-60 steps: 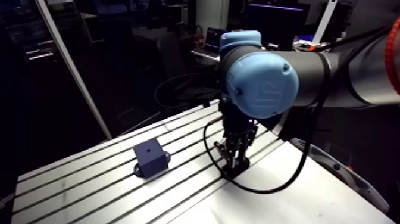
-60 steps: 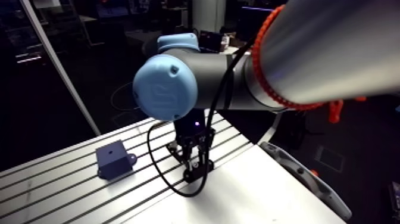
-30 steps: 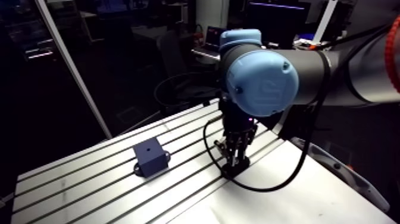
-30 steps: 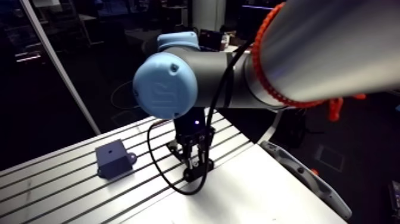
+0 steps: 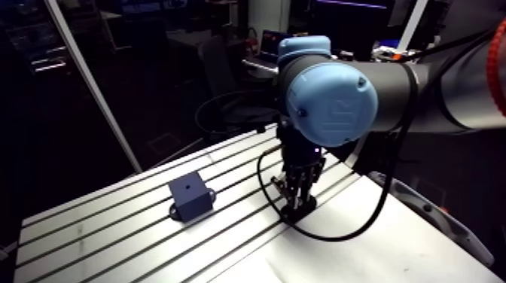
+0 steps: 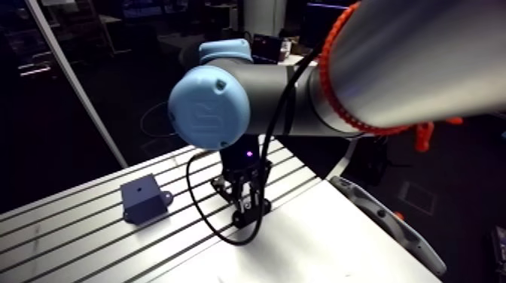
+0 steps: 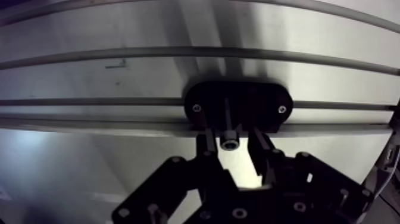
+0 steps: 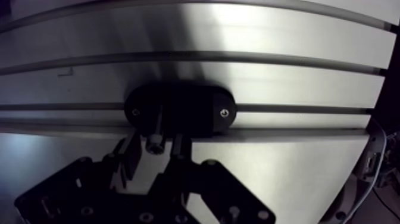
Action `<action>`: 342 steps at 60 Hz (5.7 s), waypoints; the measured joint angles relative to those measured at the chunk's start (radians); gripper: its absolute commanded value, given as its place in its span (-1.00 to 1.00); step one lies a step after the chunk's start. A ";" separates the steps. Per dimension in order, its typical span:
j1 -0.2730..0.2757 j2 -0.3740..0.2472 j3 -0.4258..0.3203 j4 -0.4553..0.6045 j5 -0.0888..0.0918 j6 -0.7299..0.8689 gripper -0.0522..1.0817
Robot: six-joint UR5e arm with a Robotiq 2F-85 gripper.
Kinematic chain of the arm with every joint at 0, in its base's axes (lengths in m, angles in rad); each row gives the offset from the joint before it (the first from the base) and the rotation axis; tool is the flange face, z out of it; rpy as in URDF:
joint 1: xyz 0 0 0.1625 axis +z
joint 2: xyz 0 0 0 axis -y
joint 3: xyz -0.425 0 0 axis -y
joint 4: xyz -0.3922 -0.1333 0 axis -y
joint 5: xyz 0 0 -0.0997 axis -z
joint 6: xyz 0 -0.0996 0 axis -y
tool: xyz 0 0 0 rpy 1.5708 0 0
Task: Pick up the M10 bolt and insert it into the hole until fully seated.
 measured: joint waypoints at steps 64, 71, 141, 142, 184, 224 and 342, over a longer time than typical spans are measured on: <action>0.002 0.002 0.001 0.000 0.000 0.003 0.39; 0.003 0.002 0.001 0.000 0.000 0.003 0.40; 0.077 -0.084 -0.154 0.107 0.067 0.021 0.99; 0.080 -0.085 -0.161 0.115 0.069 0.024 0.99; 0.265 0.010 -0.516 0.496 0.066 0.167 0.99; 0.442 0.193 -0.708 0.658 0.021 0.291 0.99; 0.472 0.319 -0.708 0.645 0.017 0.336 0.99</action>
